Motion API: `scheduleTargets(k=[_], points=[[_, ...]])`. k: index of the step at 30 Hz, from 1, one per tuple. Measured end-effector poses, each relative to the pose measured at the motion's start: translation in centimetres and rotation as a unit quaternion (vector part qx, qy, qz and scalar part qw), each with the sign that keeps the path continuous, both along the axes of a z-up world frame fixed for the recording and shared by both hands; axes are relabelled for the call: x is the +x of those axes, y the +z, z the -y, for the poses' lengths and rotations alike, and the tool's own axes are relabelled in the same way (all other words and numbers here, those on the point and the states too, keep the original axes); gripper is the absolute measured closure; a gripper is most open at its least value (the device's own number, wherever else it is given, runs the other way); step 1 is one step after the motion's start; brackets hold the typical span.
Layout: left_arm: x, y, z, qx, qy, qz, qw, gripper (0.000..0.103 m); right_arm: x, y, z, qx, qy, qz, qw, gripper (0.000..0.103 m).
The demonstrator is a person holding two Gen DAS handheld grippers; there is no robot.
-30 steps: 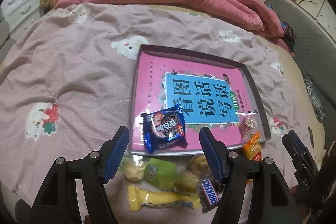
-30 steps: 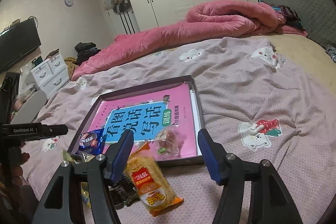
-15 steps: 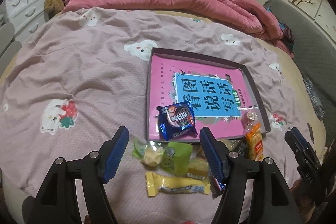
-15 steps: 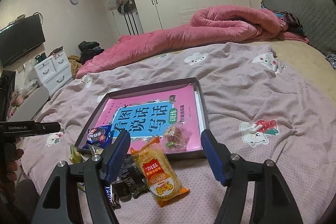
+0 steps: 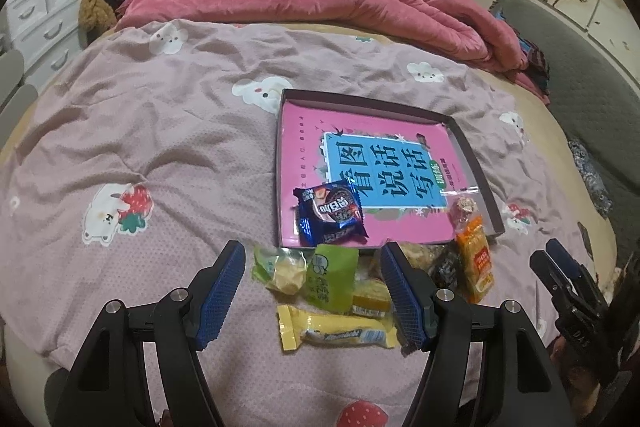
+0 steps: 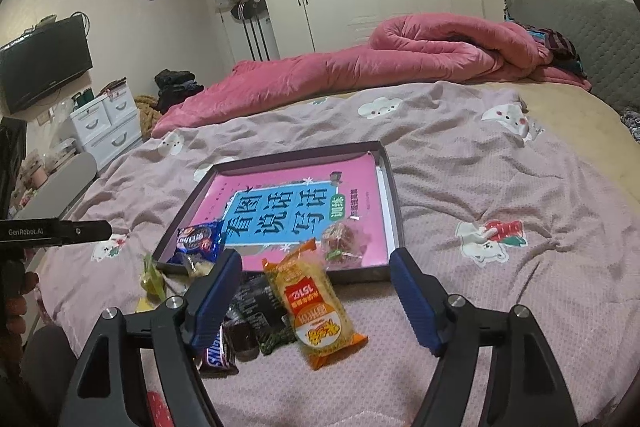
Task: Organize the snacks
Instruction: 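Move the right gripper to the yellow-orange rice cracker bag and grasp it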
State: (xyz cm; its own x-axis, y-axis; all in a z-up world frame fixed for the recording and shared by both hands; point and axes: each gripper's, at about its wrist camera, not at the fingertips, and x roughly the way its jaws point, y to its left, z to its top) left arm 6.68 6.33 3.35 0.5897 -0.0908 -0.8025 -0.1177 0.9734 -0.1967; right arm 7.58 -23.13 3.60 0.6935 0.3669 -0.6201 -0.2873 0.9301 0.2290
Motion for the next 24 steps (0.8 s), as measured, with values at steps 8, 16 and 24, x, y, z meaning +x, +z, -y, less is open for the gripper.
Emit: scheduleTargets(k=[8, 16, 24], points=[[-0.9, -1.2, 0.1, 0.012, -0.006, -0.01, 0.9999, 0.031, -0.9, -1.0, -0.8, -0.019, 0.021, -0.018, 0.999, 0.027], [-1.4, -3.7, -0.3, 0.023, -0.014, -0.035, 0.999, 0.031, -0.6, -2.8, -1.4, -0.039, 0.029, -0.048, 0.998, 0.027], [-0.9, -5.9, -1.4, 0.008, -0.009, -0.053, 0.9985, 0.031, -0.2, -3.6, -1.3, -0.042, 0.025, -0.058, 0.997, 0.027]])
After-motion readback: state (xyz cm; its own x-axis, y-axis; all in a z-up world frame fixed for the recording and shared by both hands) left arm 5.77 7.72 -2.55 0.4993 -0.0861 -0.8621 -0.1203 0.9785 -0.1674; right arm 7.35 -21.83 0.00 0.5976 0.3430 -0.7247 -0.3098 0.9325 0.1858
